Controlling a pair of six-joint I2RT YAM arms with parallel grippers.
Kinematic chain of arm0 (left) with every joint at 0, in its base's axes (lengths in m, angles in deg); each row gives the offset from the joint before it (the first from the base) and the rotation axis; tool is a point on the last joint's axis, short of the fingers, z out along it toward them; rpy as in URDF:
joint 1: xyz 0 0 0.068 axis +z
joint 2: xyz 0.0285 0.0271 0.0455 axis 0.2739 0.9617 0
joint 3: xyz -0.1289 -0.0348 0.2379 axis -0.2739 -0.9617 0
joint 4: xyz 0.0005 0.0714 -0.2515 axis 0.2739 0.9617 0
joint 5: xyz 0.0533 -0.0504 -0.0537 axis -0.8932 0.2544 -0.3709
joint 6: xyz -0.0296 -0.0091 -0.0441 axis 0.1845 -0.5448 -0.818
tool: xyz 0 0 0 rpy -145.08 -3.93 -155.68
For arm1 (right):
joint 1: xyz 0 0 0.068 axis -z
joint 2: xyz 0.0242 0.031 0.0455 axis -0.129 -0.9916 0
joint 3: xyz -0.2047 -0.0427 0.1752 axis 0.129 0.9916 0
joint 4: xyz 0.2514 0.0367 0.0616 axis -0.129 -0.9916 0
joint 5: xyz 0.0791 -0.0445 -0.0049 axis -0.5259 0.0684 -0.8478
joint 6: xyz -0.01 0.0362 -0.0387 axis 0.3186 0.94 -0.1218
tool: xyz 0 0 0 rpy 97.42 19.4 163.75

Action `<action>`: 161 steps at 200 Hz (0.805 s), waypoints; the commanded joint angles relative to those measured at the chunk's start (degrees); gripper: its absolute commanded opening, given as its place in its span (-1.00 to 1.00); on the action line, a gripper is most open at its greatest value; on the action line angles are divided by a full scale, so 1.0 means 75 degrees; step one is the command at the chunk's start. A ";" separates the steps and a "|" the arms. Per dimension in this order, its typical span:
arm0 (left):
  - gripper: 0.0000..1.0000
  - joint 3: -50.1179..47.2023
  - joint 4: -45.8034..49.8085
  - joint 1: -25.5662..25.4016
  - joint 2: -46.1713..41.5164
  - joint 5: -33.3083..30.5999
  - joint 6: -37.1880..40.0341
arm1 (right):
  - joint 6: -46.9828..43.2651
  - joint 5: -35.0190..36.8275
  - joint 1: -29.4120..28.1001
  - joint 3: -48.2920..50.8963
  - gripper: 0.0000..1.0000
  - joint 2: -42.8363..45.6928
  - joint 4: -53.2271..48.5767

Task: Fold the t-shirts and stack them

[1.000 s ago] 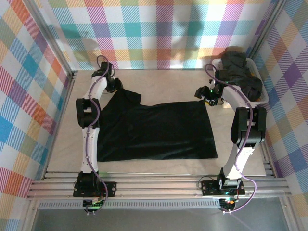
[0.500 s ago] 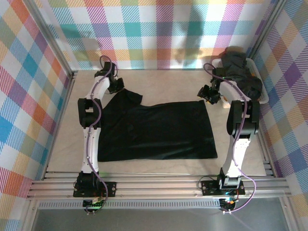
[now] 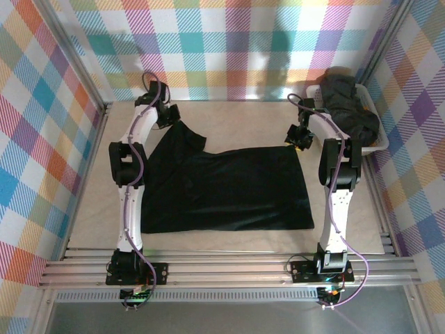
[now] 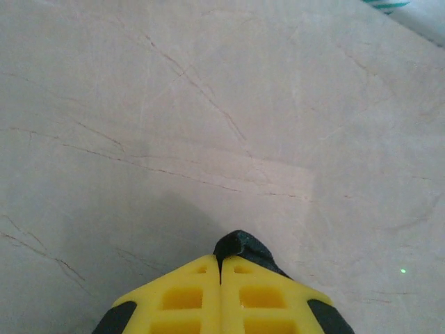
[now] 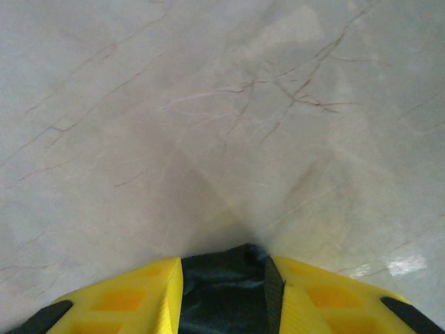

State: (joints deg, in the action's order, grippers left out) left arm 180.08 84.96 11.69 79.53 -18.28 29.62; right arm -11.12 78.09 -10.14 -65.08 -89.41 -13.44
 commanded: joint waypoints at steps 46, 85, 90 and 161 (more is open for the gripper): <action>-1.00 -0.0022 0.0115 0.0130 -0.0669 0.0198 -0.0139 | -0.0088 0.0347 -0.0144 -0.0509 -0.45 -0.0463 -0.0498; -1.00 -0.0034 0.0256 0.0197 -0.0768 0.0339 -0.0030 | -0.0175 0.0382 -0.0217 -0.0491 -0.91 -0.0321 -0.0294; -1.00 -0.0036 0.0272 0.0205 -0.0804 0.0410 -0.0014 | -0.0190 0.0389 -0.0224 -0.0454 -0.99 -0.0250 -0.0256; -1.00 -0.1718 0.0404 0.0221 -0.2409 0.0538 0.0006 | -0.0504 0.0057 -0.0247 0.0996 -1.00 0.1261 0.0554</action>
State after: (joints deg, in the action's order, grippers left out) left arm 174.24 87.39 12.83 71.07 -14.69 29.09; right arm -13.03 80.34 -11.60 -60.55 -86.13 -11.38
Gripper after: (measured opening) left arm 0.049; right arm 0.046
